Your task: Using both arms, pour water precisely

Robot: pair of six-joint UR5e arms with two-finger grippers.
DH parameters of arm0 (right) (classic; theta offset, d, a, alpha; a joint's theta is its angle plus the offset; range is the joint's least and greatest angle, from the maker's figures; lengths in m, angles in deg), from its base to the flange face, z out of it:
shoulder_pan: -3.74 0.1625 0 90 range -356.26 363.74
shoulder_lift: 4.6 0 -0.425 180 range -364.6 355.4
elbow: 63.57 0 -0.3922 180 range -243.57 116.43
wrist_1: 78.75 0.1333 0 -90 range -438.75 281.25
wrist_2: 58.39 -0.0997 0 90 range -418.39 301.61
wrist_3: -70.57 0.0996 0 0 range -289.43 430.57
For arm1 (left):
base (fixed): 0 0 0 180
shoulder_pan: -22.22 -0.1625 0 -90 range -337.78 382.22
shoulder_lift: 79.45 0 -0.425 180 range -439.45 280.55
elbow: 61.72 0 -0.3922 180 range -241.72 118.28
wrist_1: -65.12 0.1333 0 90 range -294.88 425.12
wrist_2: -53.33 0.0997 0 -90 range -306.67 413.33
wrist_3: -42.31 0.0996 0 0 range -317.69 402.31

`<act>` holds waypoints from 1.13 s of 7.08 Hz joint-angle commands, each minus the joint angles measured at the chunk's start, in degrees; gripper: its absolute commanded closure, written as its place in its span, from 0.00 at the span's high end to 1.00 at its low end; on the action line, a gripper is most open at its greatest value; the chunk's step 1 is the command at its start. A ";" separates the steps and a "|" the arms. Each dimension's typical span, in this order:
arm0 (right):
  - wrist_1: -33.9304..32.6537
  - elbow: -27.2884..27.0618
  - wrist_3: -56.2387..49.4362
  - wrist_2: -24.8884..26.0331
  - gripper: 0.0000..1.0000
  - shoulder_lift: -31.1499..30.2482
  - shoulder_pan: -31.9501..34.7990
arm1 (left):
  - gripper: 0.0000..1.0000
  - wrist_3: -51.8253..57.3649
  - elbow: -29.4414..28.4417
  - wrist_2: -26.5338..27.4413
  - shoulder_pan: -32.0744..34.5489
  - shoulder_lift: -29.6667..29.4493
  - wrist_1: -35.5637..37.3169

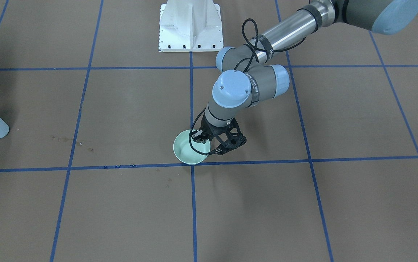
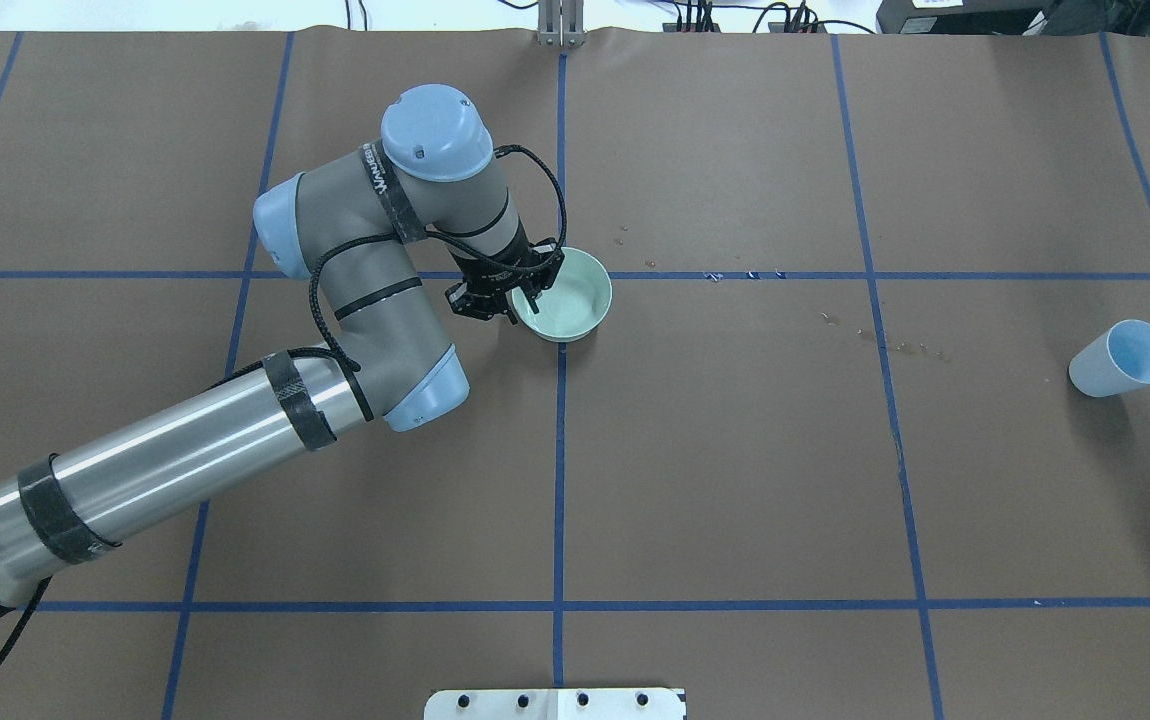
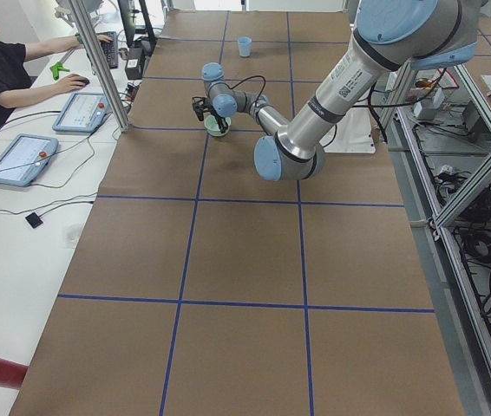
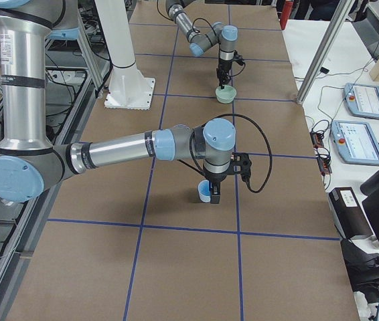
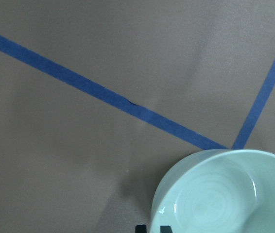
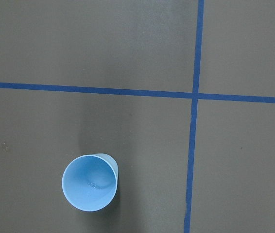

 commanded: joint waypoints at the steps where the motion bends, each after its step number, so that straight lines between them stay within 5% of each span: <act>1: 0.35 -1.86 2.95 2.94 0.99 0.15 0.00 | 1.00 0.02 6.95 -0.03 4.50 1.57 1.06; 2: 6.18 -3.09 7.48 6.09 1.00 -2.03 -0.09 | 1.00 0.45 11.35 -0.12 6.53 3.67 3.85; 4: 40.53 -3.02 25.98 13.55 0.99 -16.04 -7.25 | 1.00 4.74 20.04 0.14 7.77 5.00 16.46; 6: 54.78 -3.02 37.02 19.01 0.99 -22.50 -14.99 | 1.00 10.20 29.89 0.49 8.21 7.54 27.40; 8: 61.67 -2.93 47.02 25.24 0.99 -24.63 -23.77 | 1.00 11.36 33.97 0.50 8.22 10.97 27.52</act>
